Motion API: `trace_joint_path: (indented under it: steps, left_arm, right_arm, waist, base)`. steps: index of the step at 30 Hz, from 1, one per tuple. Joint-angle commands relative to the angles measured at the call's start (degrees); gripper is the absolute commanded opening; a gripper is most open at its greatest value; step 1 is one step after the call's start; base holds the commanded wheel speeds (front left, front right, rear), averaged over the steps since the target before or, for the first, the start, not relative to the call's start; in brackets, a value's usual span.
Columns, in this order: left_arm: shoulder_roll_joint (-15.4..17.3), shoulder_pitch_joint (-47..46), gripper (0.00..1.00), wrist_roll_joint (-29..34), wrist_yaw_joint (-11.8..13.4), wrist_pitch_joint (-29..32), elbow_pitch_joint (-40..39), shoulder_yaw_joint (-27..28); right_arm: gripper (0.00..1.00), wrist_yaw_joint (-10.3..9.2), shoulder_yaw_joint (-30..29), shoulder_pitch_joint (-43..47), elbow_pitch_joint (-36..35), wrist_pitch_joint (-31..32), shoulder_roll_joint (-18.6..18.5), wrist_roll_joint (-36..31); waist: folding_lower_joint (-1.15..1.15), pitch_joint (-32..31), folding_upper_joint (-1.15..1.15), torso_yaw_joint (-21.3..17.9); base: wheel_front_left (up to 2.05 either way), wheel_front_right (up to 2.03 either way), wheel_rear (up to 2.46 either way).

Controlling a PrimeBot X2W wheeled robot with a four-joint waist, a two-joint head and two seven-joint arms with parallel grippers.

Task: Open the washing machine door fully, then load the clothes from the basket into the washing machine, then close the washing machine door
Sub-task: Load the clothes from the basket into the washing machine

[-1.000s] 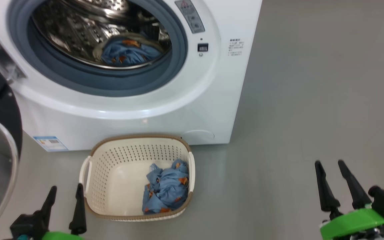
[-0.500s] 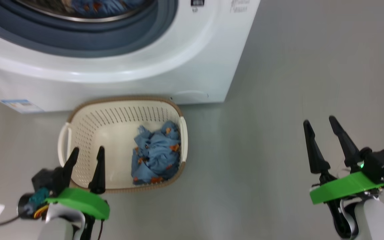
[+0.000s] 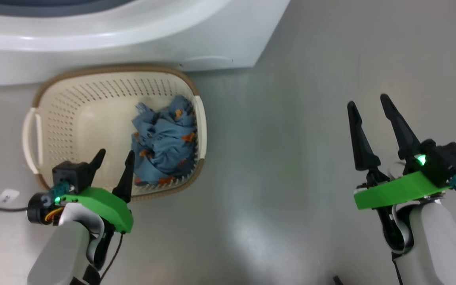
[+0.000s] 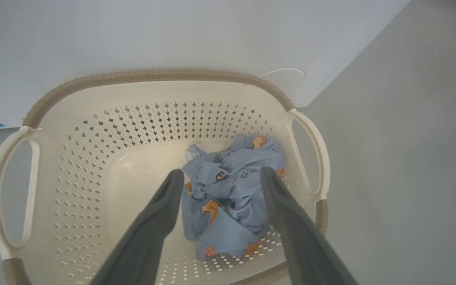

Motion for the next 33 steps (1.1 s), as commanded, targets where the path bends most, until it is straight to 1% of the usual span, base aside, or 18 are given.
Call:
trace_joint_path:
  steps: [1, 7, 13, 17, 18, 23, 24, 33]
  left_arm:
    - [2.55, -1.35, 1.0, -0.97, -0.09, -0.37, 1.3, -0.52]
    - [4.63, -6.01, 1.0, -4.88, -0.09, -0.37, 7.19, -7.93]
    - [6.04, -11.47, 1.0, -9.97, -0.09, -0.37, 11.64, -15.17]
    - [7.14, -14.63, 1.0, -14.04, -0.09, -0.37, 13.18, -21.63]
    - [8.01, -16.06, 1.0, -16.37, -0.09, -0.37, 13.75, -24.69]
    - [10.47, -19.3, 1.0, -22.4, -0.09, -0.37, 14.13, -31.68]
    - [10.47, -19.3, 1.0, -22.4, -0.09, -0.37, 14.13, -31.68]
    - [15.16, -24.06, 1.0, -34.23, -0.09, 1.71, 11.16, -45.2]
  right_arm:
    - [1.0, 0.09, 1.7, -0.58, -1.58, -0.27, 0.61, -0.49]
    - [1.0, 0.09, 2.25, -2.89, -2.07, -0.27, 1.46, -0.56]
    - [1.0, 0.09, 3.09, -4.79, -2.26, -0.27, 2.05, -0.42]
    - [1.0, 0.09, 3.44, -5.6, -2.42, -0.27, 2.24, -0.23]
    - [1.0, 0.09, 3.51, -5.8, -2.51, -0.27, 2.3, -0.1]
    - [1.0, 0.09, 3.8, -6.14, -2.94, -0.27, 2.39, 0.4]
    - [1.0, 0.09, 3.8, -6.14, -2.94, -0.27, 2.39, 0.4]
    - [1.0, 0.09, 4.31, -6.87, -3.83, -0.27, 2.41, 1.94]
  waist:
    - [0.0, 4.32, 0.0, -2.11]
    - [0.0, 7.78, 0.0, -3.15]
    - [0.0, 10.75, 0.0, -4.19]
    - [0.0, 12.28, 0.0, -4.99]
    - [0.0, 12.82, 0.0, -5.39]
    - [0.0, 14.22, 0.0, -6.56]
    - [0.0, 14.22, 0.0, -6.56]
    - [0.0, 16.66, 0.0, -8.16]
  base:
    - [0.0, 0.0, 0.0]
    - [0.0, 0.0, 0.0]
    - [0.0, 0.0, 0.0]
    - [0.0, 0.0, 0.0]
    - [0.0, 0.0, 0.0]
    - [0.0, 0.0, 0.0]
    - [0.0, 0.0, 0.0]
    - [0.0, 0.0, 0.0]
